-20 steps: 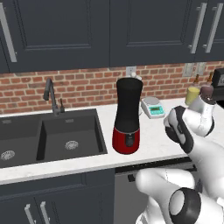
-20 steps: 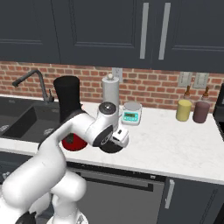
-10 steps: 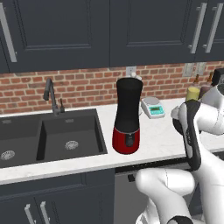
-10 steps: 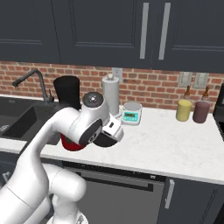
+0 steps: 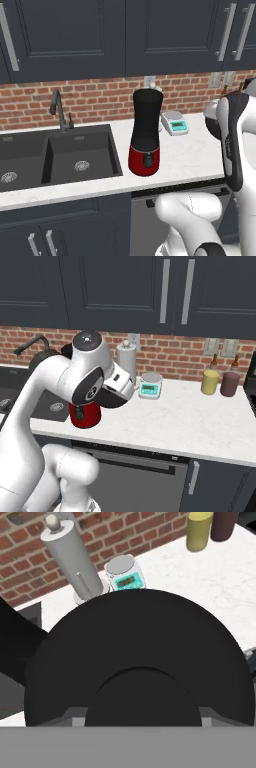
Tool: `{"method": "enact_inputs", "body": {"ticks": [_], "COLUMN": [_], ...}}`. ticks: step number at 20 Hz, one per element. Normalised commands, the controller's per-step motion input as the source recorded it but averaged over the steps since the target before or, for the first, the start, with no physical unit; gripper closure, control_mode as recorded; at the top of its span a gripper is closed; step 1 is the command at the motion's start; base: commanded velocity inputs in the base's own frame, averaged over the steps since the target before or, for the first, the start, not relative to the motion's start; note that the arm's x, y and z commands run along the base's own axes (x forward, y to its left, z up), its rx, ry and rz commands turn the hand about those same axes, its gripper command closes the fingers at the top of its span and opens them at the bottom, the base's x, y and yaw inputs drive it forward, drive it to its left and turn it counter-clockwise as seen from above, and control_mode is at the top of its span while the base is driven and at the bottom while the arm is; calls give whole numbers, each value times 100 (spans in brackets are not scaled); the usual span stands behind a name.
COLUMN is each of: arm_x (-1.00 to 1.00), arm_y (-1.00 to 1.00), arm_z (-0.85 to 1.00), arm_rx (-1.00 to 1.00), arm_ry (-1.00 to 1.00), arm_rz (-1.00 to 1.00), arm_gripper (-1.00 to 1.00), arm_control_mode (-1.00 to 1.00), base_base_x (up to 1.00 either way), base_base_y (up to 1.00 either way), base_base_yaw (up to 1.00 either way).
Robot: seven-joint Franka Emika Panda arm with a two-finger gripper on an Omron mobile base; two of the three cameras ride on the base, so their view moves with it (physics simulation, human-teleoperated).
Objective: Close the lid blender by securely placing the lid on top.
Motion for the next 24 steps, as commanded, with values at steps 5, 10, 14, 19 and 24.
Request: {"method": "enact_inputs", "body": {"ticks": [5, 10, 14, 19, 24], "arm_x": [-35, -28, -19, -9, 28], "arm_y": [49, 63, 61, 11, 47], "arm_z": [88, 77, 26, 0, 0], "arm_rx": [-1, -5, -11, -3, -4], "arm_ry": [0, 0, 0, -4, 1], "arm_rz": [2, 3, 0, 0, 0], "arm_gripper": [100, 100, 100, 100, 100], "arm_control_mode": [-100, -100, -100, -100, -100], "base_base_x": [0, 0, 0, 0, 0], "base_base_y": [0, 0, 0, 0, 0], "base_base_yaw": [0, 0, 0, 0, 0]}}
